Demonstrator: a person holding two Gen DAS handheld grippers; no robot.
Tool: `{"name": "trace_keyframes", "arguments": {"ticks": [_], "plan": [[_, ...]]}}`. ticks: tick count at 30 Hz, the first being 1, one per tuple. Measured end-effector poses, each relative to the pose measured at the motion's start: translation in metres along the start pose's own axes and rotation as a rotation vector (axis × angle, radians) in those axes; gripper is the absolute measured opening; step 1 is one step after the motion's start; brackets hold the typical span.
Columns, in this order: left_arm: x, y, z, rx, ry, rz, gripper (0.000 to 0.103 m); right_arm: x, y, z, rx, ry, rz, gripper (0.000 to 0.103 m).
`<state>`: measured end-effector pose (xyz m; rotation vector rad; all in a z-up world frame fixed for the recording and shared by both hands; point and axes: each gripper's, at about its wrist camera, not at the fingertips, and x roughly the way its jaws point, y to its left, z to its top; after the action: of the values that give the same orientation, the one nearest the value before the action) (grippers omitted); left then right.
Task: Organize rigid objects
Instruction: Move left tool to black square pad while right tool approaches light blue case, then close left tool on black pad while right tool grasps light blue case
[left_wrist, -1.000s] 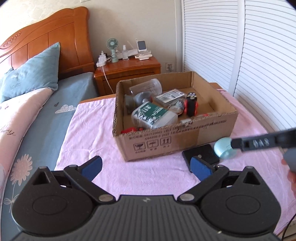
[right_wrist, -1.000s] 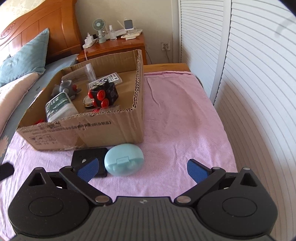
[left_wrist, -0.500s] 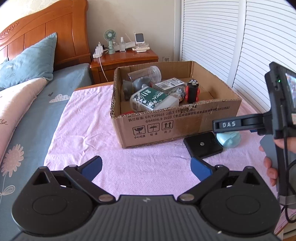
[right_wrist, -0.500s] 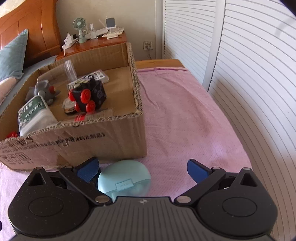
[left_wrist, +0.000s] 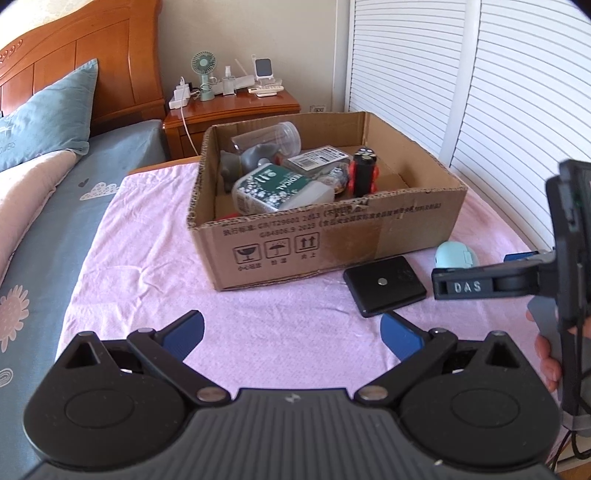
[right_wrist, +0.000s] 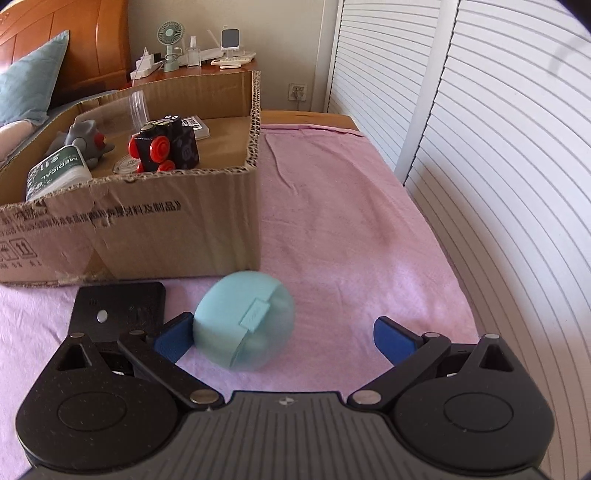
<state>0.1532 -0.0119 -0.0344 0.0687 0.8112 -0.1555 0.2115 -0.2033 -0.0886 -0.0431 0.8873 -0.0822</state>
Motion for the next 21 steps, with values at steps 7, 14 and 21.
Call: {"name": "trace_keyframes", "arguments": {"ticks": [7,14,21], "plan": [[0.016,-0.016,0.002,0.001,0.039,-0.019,0.101,-0.004,-0.02,-0.009,-0.053,0.006,0.093,0.103],[0.038,-0.032,0.007,-0.01,0.068,-0.03,0.101,-0.012,-0.03,-0.02,-0.104,-0.02,0.14,0.103],[0.069,-0.047,0.015,-0.052,0.097,-0.055,0.101,-0.017,-0.035,-0.028,-0.134,-0.03,0.166,0.103]]}}
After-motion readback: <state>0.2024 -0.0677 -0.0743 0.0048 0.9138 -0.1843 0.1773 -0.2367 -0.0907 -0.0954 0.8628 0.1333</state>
